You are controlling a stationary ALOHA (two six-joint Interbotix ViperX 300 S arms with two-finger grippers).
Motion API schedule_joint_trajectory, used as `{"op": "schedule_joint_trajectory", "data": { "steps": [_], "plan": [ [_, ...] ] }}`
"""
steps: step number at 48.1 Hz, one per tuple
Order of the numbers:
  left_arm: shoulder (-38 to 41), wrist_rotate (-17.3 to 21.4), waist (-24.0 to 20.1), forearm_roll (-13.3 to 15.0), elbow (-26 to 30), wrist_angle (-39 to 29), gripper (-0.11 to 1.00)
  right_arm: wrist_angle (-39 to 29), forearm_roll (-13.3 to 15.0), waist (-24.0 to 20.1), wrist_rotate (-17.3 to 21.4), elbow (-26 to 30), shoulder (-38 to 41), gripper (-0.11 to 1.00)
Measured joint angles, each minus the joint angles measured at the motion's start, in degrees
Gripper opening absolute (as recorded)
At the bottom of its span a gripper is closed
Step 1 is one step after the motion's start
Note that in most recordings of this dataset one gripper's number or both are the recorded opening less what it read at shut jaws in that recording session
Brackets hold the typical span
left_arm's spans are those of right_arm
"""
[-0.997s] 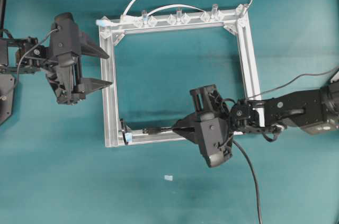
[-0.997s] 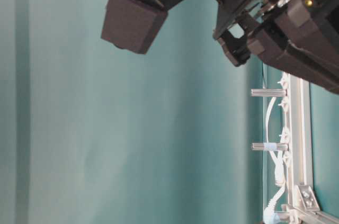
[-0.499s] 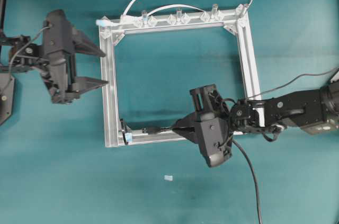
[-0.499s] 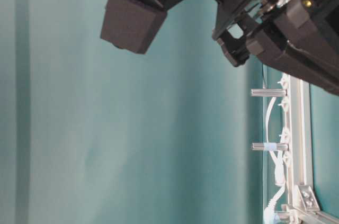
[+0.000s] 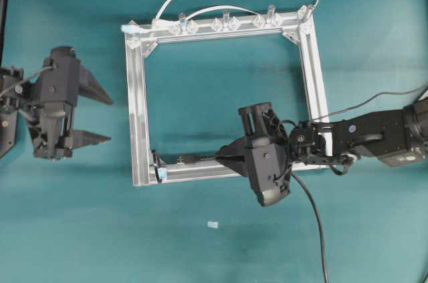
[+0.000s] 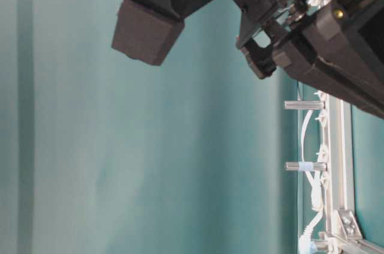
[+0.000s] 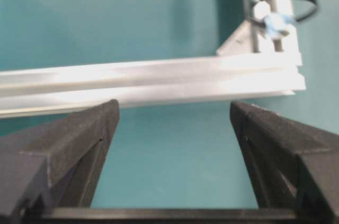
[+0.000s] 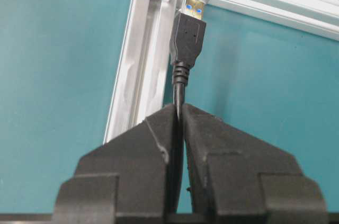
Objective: Insert the wire through the string loop located on the left side.
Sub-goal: 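Push the USB plug through the black zip-tie loop with the right gripper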
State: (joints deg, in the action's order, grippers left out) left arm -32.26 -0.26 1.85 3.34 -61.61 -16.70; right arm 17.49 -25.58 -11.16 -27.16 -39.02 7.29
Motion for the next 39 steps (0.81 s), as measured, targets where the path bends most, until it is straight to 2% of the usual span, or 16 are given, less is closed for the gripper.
{"op": "schedule_joint_trajectory", "data": {
  "steps": [13, 28, 39],
  "plan": [
    [0.00, -1.49, 2.90, -0.09, -0.09, -1.23, 0.87, 0.00, 0.09, 0.00, -0.09, 0.00, 0.00, 0.06],
    [0.26, -1.49, 2.99, 0.00, -0.09, -1.41, 0.87, 0.00, 0.09, 0.00, -0.09, 0.18, 0.00, 0.06],
    [0.35, -1.58, 2.99, -0.09, -0.09, -1.41, 0.87, 0.00, 0.35, 0.00, -0.09, 3.25, 2.37, 0.06]
  ]
}}
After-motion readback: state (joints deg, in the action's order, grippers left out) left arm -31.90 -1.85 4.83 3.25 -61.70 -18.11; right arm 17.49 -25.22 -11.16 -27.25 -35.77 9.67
